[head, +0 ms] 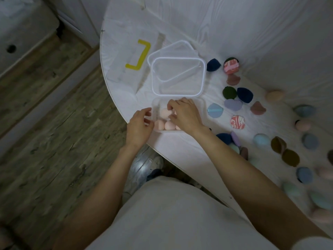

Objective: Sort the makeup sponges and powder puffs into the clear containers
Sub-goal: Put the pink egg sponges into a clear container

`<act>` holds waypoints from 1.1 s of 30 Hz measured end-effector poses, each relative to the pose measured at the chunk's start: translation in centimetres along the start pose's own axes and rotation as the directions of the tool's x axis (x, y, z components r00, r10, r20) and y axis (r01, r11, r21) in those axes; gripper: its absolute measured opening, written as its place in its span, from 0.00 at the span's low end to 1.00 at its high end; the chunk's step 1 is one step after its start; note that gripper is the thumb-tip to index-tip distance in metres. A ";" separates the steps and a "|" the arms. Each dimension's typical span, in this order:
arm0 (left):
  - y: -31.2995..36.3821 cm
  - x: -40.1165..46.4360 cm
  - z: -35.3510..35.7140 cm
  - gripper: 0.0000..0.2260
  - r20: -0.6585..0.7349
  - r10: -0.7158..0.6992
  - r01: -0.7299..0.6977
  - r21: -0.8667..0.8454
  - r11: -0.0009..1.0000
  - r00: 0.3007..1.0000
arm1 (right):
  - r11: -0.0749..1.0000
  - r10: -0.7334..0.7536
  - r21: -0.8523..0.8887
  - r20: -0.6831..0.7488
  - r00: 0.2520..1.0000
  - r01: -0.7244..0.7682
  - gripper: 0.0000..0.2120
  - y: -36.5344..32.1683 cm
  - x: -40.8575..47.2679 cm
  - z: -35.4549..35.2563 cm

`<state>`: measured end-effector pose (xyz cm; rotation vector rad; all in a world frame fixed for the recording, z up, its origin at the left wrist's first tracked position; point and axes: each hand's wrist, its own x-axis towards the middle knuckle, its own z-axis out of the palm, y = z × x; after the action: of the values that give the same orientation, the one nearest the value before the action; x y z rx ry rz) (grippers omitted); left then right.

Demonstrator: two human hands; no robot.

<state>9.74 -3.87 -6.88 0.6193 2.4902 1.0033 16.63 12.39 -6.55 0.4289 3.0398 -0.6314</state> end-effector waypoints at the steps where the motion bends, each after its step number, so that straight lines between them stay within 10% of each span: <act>1: 0.0 0.0 0.0 0.18 -0.002 0.003 -0.003 -0.005 1.000 1.000 | 1.000 0.008 -0.030 0.019 1.000 -0.007 0.10 0.2 -0.2 0.1; 14: 2.7 0.3 0.5 0.20 0.041 0.376 -0.375 0.241 0.895 0.926 | 0.994 -0.006 -0.112 0.014 1.000 0.007 0.07 0.2 -0.7 -0.3; 33: 3.5 2.0 1.7 0.21 0.300 0.234 -0.324 0.298 0.898 0.925 | 0.991 0.111 0.073 0.050 0.993 -0.115 0.16 0.9 -1.2 -1.4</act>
<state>9.81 0.35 -5.83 1.1696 2.3963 0.5291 18.06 13.39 -5.58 0.5759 2.9309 -0.7409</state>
